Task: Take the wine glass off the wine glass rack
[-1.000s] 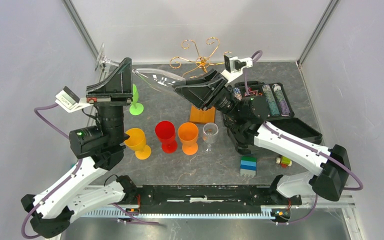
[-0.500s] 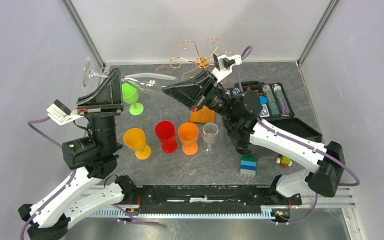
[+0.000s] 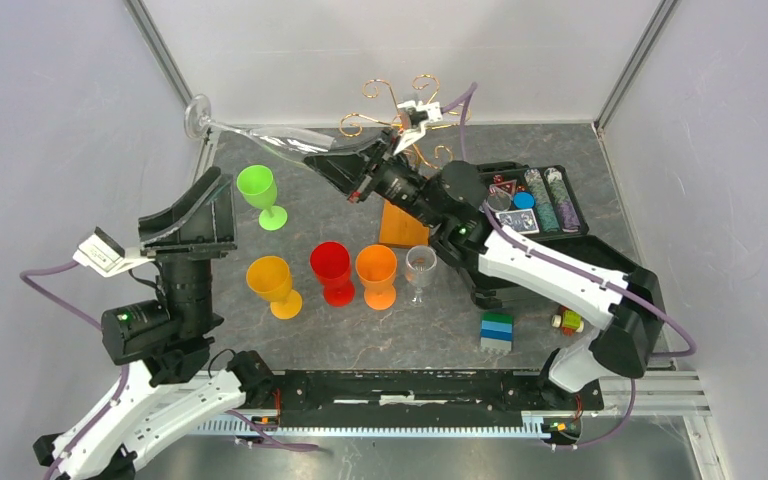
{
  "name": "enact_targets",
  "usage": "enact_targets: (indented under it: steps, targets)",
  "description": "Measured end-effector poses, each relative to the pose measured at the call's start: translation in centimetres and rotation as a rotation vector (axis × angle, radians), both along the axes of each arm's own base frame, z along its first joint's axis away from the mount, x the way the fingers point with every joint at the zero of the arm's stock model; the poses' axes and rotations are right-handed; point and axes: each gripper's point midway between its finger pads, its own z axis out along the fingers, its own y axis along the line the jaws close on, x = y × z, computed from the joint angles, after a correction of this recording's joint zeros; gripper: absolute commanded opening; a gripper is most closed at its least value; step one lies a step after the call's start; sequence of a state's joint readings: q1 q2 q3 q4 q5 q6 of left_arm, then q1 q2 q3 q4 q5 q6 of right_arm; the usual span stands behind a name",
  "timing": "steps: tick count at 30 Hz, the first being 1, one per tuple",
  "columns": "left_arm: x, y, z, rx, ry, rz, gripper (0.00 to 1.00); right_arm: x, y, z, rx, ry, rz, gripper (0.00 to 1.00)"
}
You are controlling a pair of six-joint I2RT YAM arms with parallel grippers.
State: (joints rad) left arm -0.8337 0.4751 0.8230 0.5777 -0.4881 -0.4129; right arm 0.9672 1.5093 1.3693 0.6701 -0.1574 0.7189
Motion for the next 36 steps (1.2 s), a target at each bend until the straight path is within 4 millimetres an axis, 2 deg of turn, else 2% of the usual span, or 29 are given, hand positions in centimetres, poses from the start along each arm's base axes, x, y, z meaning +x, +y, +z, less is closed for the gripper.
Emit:
enact_targets:
  steps: [5, 11, 15, 20, 25, 27, 32, 36]
  targets:
    - [0.5, 1.3, -3.8, 0.077, 0.096, 0.082, 0.93, 2.4, 2.2, -2.3, -0.149, -0.015, -0.083, 0.0]
    - [1.5, 3.8, -7.6, 0.167, 0.246, 0.23, 0.93, 4.3, 4.9, -5.2, -0.424, -0.094, -0.178, 0.0]
    - [1.4, 5.5, -8.5, 0.203, 0.305, 0.304, 0.94, 4.9, 6.4, -8.7, -0.641, -0.142, -0.217, 0.0]
    - [1.3, 6.4, -8.7, 0.251, 0.339, 0.351, 0.95, 5.6, 7.6, -15.5, -0.94, -0.19, -0.211, 0.0]
    - [1.5, 6.4, -9.6, 0.3, 0.37, 0.37, 0.96, 6.1, 7.2, -21.7, -1.174, -0.214, -0.181, 0.0]
    - [1.7, 6.3, -10.0, 0.32, 0.383, 0.377, 0.97, 6.2, 6.6, -23.3, -1.245, -0.226, -0.17, 0.0]
    - [3.1, 5.7, -11.3, 0.389, 0.459, 0.425, 0.96, 6.7, 5.4, -25.2, -1.362, -0.27, -0.169, 0.0]
    - [5.4, 3.8, -13.1, 0.505, 0.555, 0.46, 0.89, 6.9, 4.8, -25.6, -1.414, -0.314, -0.159, 0.0]
